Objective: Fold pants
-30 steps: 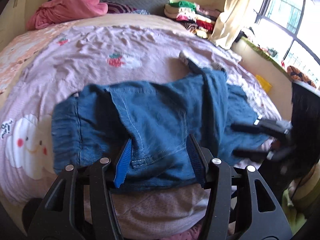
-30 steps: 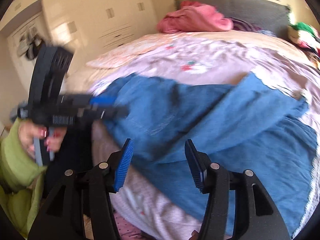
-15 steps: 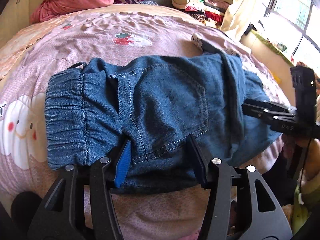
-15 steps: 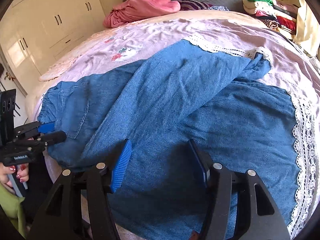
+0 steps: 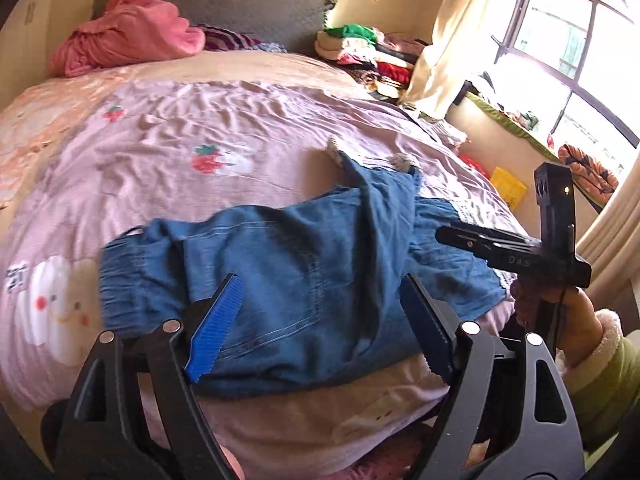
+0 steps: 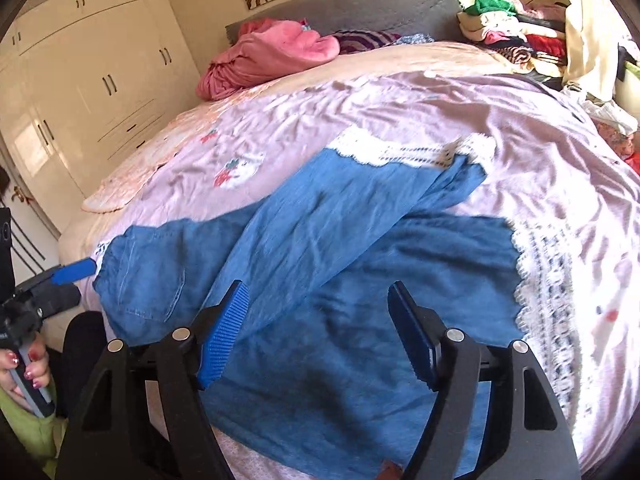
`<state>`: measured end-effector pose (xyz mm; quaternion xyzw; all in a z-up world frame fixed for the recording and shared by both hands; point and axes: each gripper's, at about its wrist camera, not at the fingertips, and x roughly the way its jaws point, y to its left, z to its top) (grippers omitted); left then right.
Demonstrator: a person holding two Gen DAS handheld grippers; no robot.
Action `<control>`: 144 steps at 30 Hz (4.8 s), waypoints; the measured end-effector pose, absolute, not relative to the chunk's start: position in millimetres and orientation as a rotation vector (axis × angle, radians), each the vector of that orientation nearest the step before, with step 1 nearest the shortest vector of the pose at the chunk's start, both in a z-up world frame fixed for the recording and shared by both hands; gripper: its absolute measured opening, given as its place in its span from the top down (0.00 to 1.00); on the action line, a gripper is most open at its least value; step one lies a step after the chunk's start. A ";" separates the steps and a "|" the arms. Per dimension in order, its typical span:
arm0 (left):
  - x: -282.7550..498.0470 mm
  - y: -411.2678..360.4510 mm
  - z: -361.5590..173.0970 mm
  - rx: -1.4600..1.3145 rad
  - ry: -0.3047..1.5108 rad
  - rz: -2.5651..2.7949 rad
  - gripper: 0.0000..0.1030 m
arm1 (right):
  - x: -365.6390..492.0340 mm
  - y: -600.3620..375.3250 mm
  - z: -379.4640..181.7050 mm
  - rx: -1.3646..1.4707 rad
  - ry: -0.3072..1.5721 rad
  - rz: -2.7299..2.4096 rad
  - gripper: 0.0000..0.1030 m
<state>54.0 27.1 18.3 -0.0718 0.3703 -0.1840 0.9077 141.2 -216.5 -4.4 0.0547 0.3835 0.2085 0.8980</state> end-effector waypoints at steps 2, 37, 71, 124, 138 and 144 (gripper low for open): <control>62.9 13.0 16.3 -0.145 0.782 -0.418 0.29 | 145.7 -223.5 4.3 0.114 0.780 0.412 0.30; 142.1 -64.6 -51.6 -0.264 0.925 -0.638 0.88 | 362.6 -118.7 -42.8 -0.187 1.058 0.210 0.27; 85.2 -79.8 -21.0 -0.014 0.762 -0.743 0.94 | 111.5 -348.9 0.1 0.466 0.790 0.167 0.93; 37.2 -72.6 -52.6 0.120 0.955 -0.678 0.73 | 41.5 -410.0 -44.7 0.491 0.834 0.179 0.44; 136.9 -54.7 4.3 -0.006 0.862 -0.482 0.47 | 181.7 -408.1 -24.3 0.333 0.841 0.304 0.36; 204.5 -52.4 -19.5 0.008 0.965 -0.408 0.47 | 240.1 -401.2 -44.0 0.386 0.913 0.401 0.36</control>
